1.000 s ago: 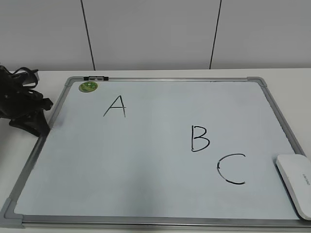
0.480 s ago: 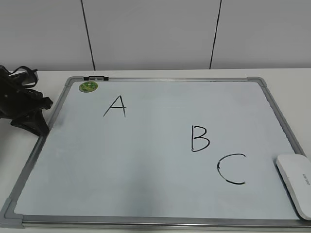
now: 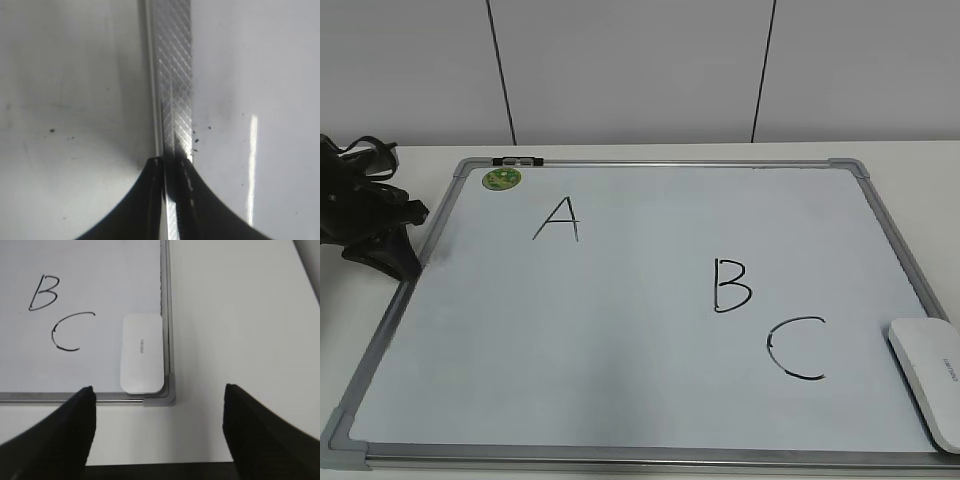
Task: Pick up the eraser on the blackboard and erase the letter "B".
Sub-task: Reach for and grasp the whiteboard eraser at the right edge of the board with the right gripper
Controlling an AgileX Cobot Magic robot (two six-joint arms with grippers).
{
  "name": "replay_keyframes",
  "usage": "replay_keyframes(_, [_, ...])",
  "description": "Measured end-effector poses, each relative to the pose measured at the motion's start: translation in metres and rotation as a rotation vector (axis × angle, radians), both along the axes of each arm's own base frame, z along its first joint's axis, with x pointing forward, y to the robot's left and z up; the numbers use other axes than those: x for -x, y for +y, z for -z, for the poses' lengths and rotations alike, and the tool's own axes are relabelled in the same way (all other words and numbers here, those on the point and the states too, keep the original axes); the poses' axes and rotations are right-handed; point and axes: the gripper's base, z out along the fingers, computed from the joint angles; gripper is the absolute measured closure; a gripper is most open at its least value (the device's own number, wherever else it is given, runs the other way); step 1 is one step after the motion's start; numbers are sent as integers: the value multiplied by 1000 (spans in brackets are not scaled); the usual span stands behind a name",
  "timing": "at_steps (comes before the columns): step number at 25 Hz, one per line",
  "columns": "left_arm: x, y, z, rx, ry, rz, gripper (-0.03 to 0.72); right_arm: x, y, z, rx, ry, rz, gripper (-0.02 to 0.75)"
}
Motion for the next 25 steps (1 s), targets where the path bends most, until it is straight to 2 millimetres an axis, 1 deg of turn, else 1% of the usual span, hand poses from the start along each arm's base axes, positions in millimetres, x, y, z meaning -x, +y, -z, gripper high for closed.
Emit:
replay_keyframes(2, [0, 0, 0, 0, 0, 0, 655, -21, 1, -5, -10, 82, -18, 151])
replay_keyframes(4, [0, 0, 0, 0, 0, 0, 655, -39, 2, -3, -20, 159, -32, 151])
replay_keyframes(5, [0, 0, 0, 0, 0, 0, 655, -39, 2, -3, -20, 159, -32, 151])
replay_keyframes(6, [0, 0, 0, 0, 0, 0, 655, -62, 2, 3, -24, 245, -37, 151])
replay_keyframes(8, [0, 0, 0, 0, 0, 0, 655, -75, 2, 8, -29, 289, -37, 151])
replay_keyframes(9, [0, 0, 0, 0, 0, 0, 655, -88, 2, 14, -34, 330, -39, 151])
replay_keyframes(11, [0, 0, 0, 0, 0, 0, 655, -102, 2, 22, -42, 385, -42, 145])
replay_keyframes(15, [0, 0, 0, 3, 0, -2, 655, -129, 4, 42, -84, 507, -52, 96])
replay_keyframes(20, [0, 0, 0, 4, 2, -2, 656, -161, 4, 68, -96, 575, -45, 86])
replay_keyframes(25, [0, 0, 0, 5, 2, -3, 656, -186, 3, 95, -98, 624, -36, 86])
